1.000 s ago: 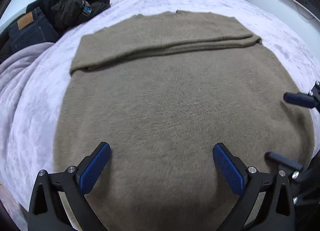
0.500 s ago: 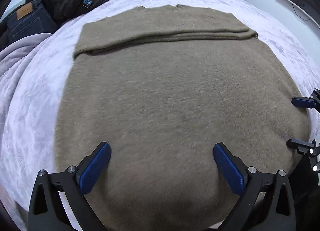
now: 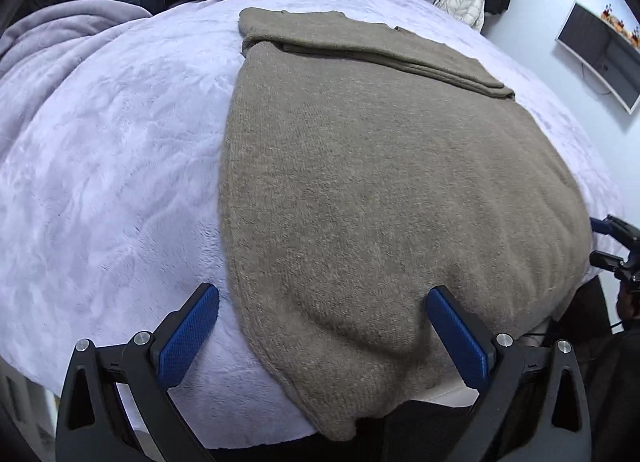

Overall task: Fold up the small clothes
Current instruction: 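Grasp the sweater hem with both tools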

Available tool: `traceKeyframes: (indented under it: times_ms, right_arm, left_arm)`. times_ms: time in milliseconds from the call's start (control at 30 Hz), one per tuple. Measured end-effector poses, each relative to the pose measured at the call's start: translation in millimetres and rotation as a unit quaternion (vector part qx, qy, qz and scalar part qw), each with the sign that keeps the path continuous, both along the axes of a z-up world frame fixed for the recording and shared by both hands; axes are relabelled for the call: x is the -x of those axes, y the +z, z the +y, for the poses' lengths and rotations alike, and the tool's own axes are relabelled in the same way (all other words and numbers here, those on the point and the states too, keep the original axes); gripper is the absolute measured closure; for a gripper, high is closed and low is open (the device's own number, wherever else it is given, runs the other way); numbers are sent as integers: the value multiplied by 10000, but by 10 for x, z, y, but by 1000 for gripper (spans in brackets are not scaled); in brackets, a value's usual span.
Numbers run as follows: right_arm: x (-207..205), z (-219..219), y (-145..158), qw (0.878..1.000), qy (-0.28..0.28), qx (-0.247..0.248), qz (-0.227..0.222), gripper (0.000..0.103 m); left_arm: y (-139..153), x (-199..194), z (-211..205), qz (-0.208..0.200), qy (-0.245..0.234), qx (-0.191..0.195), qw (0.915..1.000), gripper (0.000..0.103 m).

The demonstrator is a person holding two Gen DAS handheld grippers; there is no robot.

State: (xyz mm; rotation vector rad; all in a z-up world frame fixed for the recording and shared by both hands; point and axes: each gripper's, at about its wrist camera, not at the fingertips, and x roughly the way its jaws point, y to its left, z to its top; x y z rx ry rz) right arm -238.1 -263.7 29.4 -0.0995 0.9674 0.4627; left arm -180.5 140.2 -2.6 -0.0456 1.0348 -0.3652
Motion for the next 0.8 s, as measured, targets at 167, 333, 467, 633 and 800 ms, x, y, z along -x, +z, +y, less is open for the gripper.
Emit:
traceKeyframes:
  times_ms: [167,333,467,633,800]
  right_arm:
    - [29,110,-63,9998,73,-141,-96,18]
    - [71,103,-106,9994,92,-294,-175,18]
    - [63,104,-148,9984,-17,-552,-156,18]
    - [96,123,-176,9967,98,-766,-232,18]
    - [91,135,-182,9949,112,-971,-232,21]
  left_arm:
    - [5,32,107,-35,-12,406,9992,0]
    - [-41,9,158,26,-57,736,9973,0]
    - [-24,64,64,70,-253,598,9979,0]
    - [-23,103,15,-41,-212,592,9980,12]
    - [-66,64,122,88,9,684,9976,15]
